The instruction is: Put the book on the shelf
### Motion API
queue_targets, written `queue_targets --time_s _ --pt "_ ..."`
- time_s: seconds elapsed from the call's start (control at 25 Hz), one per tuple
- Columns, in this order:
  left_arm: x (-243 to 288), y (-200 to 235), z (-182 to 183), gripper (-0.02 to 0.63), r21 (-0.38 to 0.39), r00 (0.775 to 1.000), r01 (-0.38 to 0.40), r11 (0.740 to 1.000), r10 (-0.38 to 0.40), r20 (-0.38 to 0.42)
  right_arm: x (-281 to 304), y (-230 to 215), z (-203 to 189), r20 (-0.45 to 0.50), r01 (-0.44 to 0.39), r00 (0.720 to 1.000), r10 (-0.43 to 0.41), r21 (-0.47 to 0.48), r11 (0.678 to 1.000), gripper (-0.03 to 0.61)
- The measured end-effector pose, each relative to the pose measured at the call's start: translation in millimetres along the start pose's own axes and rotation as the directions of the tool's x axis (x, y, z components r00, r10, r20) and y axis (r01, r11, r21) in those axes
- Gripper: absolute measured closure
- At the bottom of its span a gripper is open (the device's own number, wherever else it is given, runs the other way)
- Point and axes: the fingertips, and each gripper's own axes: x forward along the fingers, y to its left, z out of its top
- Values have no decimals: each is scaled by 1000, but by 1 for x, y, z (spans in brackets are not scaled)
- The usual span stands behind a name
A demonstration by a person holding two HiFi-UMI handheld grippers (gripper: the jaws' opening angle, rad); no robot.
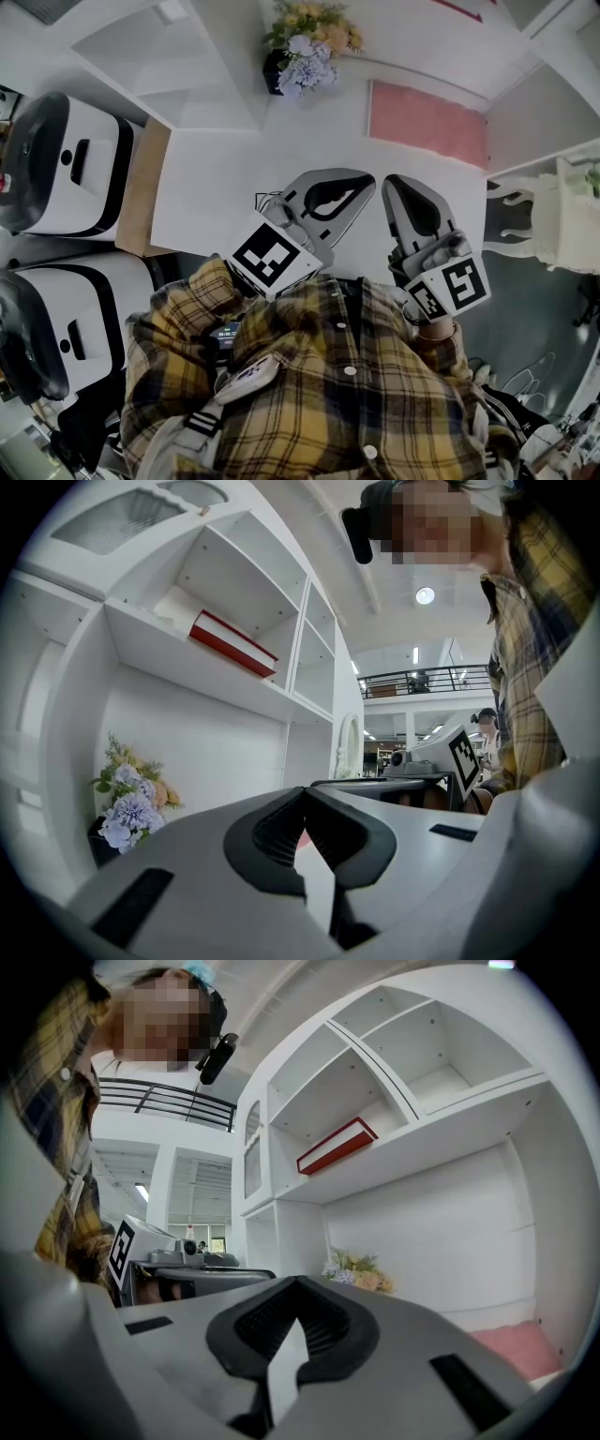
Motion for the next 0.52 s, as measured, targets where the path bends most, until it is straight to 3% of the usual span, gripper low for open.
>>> queue_targets --time_s 0.52 --pt "0 -3 -5 595 19 1000 31 999 -31 -5 -1 -1 -6 -20 22 1000 -22 -7 1000 563"
